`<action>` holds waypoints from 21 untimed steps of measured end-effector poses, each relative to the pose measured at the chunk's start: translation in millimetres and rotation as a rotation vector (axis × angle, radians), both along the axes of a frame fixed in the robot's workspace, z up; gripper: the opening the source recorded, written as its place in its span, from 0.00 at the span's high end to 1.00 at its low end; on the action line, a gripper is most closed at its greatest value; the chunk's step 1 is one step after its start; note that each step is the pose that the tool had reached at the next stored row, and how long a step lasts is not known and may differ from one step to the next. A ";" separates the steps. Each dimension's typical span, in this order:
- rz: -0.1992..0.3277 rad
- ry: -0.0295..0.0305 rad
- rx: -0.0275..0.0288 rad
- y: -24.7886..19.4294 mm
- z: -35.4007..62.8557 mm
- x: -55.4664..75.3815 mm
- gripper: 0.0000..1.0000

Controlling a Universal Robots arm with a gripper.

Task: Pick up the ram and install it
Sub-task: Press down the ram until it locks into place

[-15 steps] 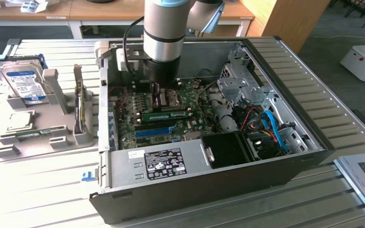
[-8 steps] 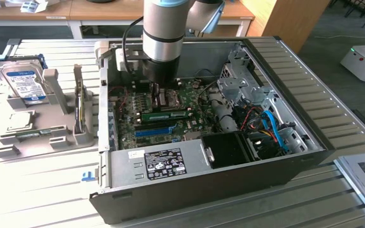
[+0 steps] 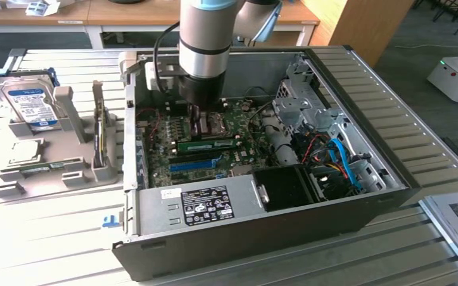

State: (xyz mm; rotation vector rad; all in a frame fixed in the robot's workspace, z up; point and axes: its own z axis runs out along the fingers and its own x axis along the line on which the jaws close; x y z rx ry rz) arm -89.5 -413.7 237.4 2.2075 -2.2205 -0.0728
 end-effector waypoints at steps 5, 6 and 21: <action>0.000 0.0000 -0.0001 0.0 -3.1 -0.2 0.90; 0.000 0.0001 -0.0001 0.0 -3.6 -0.3 0.90; 0.000 0.0002 -0.0003 0.0 -6.5 -0.3 0.90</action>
